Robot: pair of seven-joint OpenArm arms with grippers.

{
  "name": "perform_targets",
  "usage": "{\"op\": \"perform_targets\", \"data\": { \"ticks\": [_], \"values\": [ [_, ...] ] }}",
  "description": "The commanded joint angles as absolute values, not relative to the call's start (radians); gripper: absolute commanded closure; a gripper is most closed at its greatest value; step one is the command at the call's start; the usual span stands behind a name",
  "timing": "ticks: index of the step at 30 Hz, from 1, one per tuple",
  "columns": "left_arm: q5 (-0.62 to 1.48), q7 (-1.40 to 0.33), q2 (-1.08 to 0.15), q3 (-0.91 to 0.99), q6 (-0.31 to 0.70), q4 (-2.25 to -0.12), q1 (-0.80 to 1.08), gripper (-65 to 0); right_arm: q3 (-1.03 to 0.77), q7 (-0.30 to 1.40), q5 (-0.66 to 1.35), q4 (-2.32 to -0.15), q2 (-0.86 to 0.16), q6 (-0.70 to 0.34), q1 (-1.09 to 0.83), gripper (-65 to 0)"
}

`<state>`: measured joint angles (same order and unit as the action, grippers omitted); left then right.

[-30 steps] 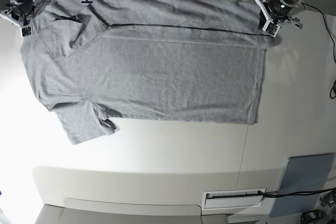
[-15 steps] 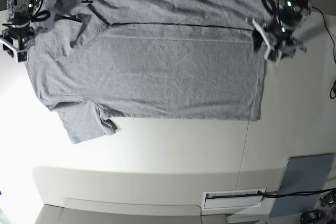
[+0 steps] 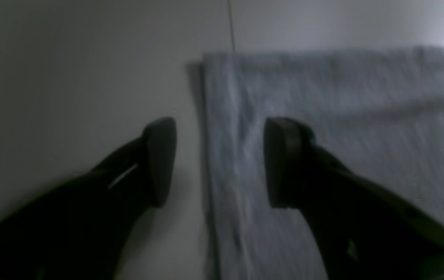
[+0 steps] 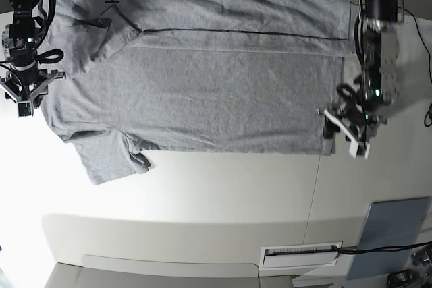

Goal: Fold the T-shirt properly
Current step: 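Move both grippers to the hem corners and grasp them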

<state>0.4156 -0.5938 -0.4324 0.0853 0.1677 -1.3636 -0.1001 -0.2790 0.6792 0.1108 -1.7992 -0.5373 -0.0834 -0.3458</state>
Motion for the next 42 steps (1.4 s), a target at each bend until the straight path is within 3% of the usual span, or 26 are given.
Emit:
{"op": "perform_targets", "data": {
  "ticks": [1,9,13,25,30,35,42],
  "values": [
    [0.442,-0.577,-0.446,0.089,0.188,-1.342,-0.147,-36.5,-0.289,0.661,0.109,-1.813,-0.557,-0.078,-0.338,-19.4],
    [0.477,-0.577,-0.446,0.089,0.294,-1.06,-0.326,-36.5,-0.289,0.702,0.11,-1.813,-0.557,-0.079,-0.338,-19.4],
    [0.472,-0.603,-0.446,0.089,0.341,-1.026,-0.35,-35.8,-0.289,0.703,0.113,-1.813,-0.557,-0.079,-0.338,-19.4],
    [0.465,-0.609,-0.399,0.088,0.341,-1.026,-0.349,-33.4,-0.289,0.712,0.134,-1.813,-0.557,-0.08,-0.338,-19.4],
    [0.368,-0.583,-0.371,0.088,0.24,-1.026,-0.349,-33.4,-0.289,0.73,0.142,-1.813,-0.556,-0.114,-0.338,-19.4],
    [0.343,-0.607,-0.352,0.088,0.229,-1.026,-0.346,-33.2,-0.289,0.73,0.143,-1.813,-0.557,-0.118,-0.338,-19.4],
    [0.344,-0.667,-0.347,0.088,0.342,-1.026,-0.346,-14.8,-0.289,0.727,0.143,-1.813,-0.557,-0.123,-0.335,-19.4]
  ]
}}
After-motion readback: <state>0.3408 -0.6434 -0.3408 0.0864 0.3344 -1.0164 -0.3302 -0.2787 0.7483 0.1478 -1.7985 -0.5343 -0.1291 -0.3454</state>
